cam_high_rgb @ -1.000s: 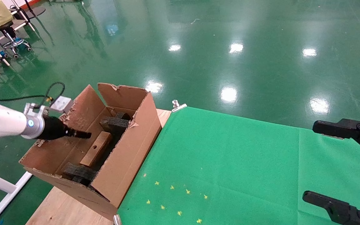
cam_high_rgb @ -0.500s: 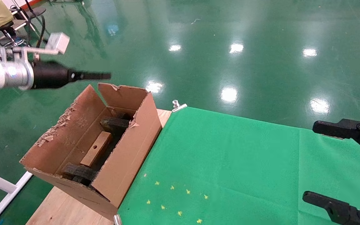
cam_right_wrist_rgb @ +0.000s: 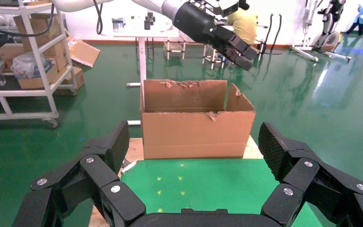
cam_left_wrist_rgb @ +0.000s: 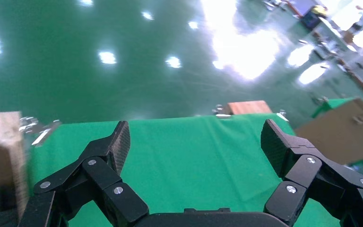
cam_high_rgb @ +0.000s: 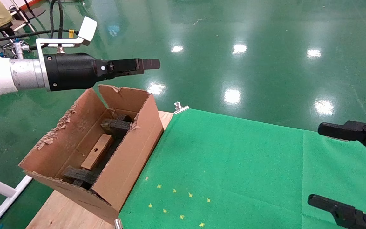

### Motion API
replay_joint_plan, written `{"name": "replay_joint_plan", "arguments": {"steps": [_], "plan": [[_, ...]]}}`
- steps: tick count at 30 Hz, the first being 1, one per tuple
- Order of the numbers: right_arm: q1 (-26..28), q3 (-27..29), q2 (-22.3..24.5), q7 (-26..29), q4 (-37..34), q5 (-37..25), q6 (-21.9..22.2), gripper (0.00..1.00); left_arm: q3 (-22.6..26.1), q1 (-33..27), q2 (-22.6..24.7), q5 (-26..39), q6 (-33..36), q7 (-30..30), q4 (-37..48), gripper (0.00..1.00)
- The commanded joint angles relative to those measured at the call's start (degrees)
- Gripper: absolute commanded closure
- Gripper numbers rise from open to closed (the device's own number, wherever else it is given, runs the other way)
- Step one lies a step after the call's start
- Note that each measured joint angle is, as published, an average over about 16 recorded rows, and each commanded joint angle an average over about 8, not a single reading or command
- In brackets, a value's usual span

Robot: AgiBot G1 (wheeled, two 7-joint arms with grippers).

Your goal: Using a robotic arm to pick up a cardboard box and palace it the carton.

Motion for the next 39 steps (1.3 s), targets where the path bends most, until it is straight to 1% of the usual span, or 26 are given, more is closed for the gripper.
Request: {"name": "replay_joint_plan", "arguments": {"steps": [1, 5, 8, 39], "plan": [[0.0, 0.0, 0.0, 0.0, 0.0, 0.0, 0.0, 0.0, -0.3, 0.4, 0.0, -0.9, 0.5, -0.3, -0.5, 0.0], [0.0, 0.0, 0.0, 0.0, 0.0, 0.0, 0.0, 0.0, -0.9, 1.1, 0.0, -0.8, 0.4, 0.9, -1.2, 0.0], [0.0, 0.0, 0.0, 0.0, 0.0, 0.0, 0.0, 0.0, -2.3, 2.8, -0.1, -1.6, 1.0, 2.3, -3.1, 0.0], [0.0, 0.0, 0.0, 0.0, 0.0, 0.0, 0.0, 0.0, -18.1, 22.2, -0.6, -9.3, 6.8, 21.2, -24.6, 0.0]]}}
